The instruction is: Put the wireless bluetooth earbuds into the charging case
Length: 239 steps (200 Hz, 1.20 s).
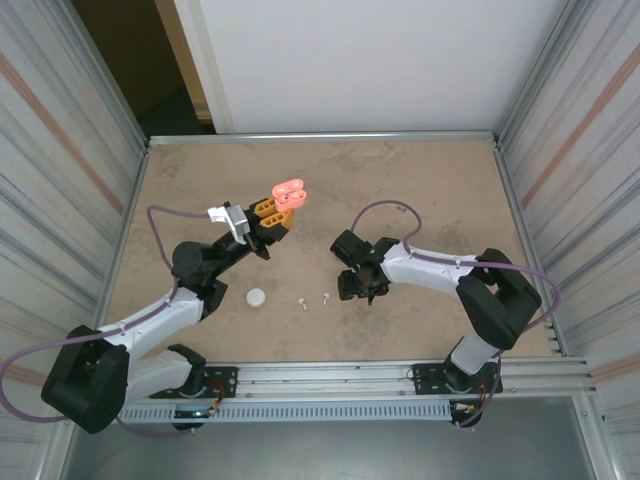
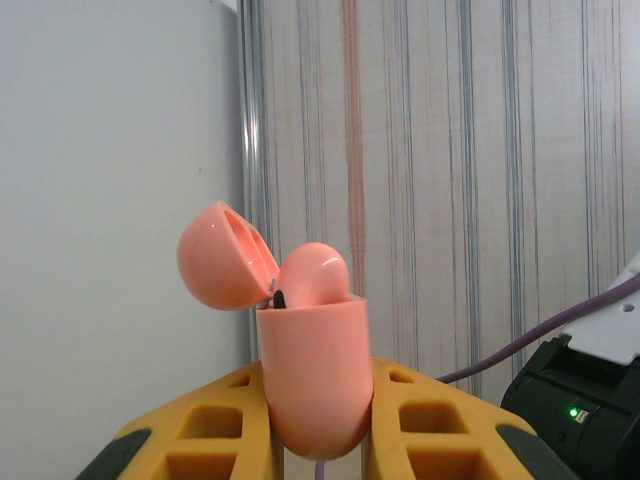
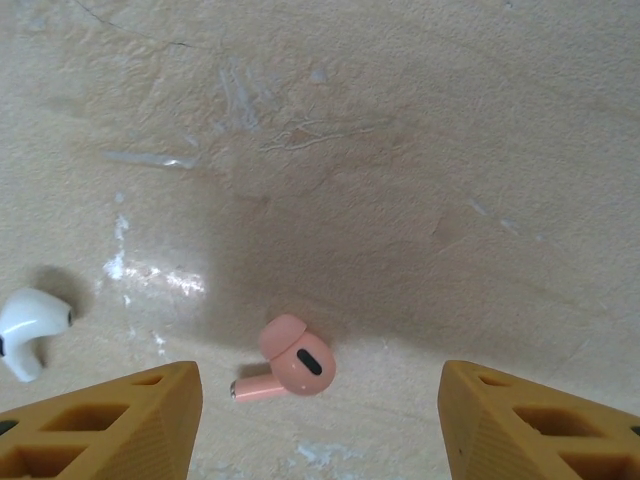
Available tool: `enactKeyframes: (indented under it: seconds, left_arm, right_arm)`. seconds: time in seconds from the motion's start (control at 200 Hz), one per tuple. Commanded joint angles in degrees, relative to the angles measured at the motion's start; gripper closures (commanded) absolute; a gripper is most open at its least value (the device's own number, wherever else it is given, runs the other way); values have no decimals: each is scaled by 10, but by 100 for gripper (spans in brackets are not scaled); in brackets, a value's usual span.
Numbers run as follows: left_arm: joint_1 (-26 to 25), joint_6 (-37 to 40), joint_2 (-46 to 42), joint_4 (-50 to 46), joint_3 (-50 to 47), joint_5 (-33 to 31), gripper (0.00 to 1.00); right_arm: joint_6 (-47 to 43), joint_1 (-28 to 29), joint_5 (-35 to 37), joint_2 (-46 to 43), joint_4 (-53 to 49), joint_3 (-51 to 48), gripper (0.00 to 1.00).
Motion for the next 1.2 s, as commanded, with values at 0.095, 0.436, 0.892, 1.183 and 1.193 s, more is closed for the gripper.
enactKeyframes:
  seconds: [0.095, 0.436, 0.892, 1.183, 1.193]
  left_arm:
    - [-5, 6, -8, 19, 6, -2, 100]
    - [-5, 6, -7, 18, 7, -2, 100]
    - [-6, 4, -3, 17, 11, -1, 100]
    - [-6, 3, -2, 17, 11, 0, 100]
    - [-7, 3, -2, 17, 11, 0, 100]
  right_arm:
    - [-14, 11, 21, 23, -25, 21, 38]
    - [-13, 17, 32, 37, -41, 18, 40]
    - [-11, 25, 42, 23, -64, 8, 49]
    - [-8, 25, 51, 8, -77, 3, 58]
    - [-8, 25, 51, 8, -78, 3, 58]
